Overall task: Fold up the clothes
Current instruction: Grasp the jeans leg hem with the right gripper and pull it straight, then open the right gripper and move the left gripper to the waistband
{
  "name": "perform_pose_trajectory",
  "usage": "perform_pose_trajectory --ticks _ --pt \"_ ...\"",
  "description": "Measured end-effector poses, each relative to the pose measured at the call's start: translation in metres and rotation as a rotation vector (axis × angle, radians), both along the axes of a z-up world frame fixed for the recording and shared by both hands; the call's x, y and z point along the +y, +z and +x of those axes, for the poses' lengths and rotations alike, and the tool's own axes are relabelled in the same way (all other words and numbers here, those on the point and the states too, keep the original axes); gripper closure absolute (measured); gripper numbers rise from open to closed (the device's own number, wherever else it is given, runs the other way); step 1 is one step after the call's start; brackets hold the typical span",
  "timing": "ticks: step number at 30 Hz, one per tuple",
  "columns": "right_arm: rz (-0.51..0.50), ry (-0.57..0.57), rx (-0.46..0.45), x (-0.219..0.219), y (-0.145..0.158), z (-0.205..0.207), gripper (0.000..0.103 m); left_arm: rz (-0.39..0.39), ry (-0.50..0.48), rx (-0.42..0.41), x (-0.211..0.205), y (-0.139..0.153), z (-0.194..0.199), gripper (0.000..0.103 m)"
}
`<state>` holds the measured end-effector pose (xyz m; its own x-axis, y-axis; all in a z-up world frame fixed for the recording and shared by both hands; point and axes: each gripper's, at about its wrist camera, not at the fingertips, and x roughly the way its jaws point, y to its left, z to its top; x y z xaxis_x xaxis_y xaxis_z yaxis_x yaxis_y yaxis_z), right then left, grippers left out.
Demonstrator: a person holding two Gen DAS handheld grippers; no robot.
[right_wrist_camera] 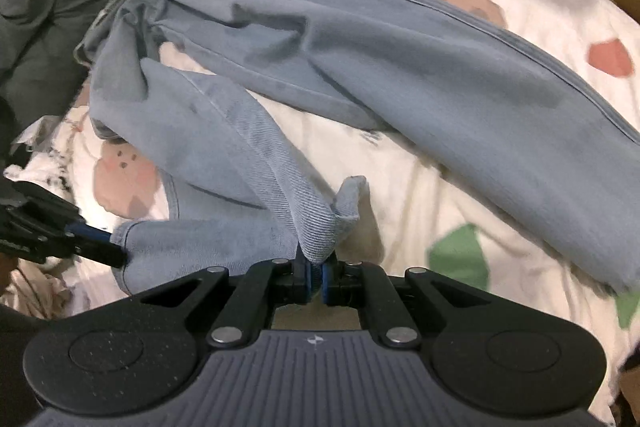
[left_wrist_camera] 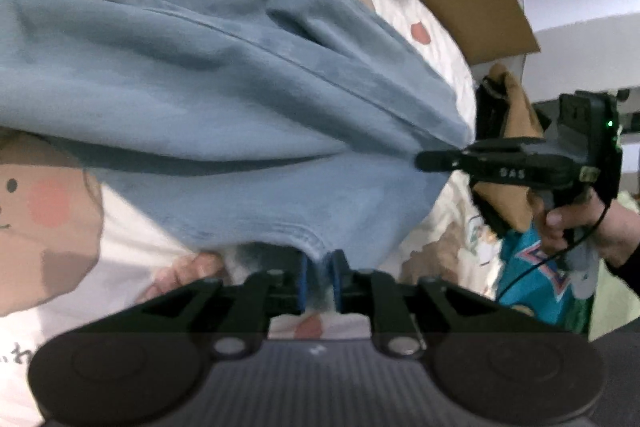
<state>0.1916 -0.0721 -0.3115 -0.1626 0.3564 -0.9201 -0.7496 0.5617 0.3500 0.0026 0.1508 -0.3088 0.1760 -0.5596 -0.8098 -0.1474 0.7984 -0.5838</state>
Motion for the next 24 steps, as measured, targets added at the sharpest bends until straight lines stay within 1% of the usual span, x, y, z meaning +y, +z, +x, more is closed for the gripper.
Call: perform_pose_trajectory --ticks 4,7,9,16,18,21,24 --pt "-0.018 -0.058 -0.023 -0.021 -0.001 0.008 0.101 0.086 0.014 0.02 0.023 0.005 -0.013 0.09" --pt "-0.036 -0.099 -0.043 -0.037 -0.002 0.013 0.101 0.166 0.069 0.049 0.045 0.004 -0.018 0.084" --pt "-0.063 -0.121 -0.068 -0.044 -0.002 0.014 0.102 0.22 0.122 0.057 0.061 0.005 -0.021 0.077" --pt "-0.137 -0.178 -0.107 -0.06 -0.004 0.019 0.103 0.343 0.307 0.053 0.117 0.013 -0.027 0.07" --pt "-0.161 -0.197 -0.109 -0.064 -0.006 0.024 0.103 0.394 0.359 0.041 0.133 0.016 -0.025 0.064" --pt "-0.221 -0.244 -0.146 -0.072 -0.01 0.032 0.103 0.471 0.435 0.029 0.164 0.018 -0.023 0.062" --pt "-0.197 -0.3 -0.119 -0.084 -0.008 0.042 0.103 0.54 0.505 0.024 0.197 0.021 -0.02 0.062"
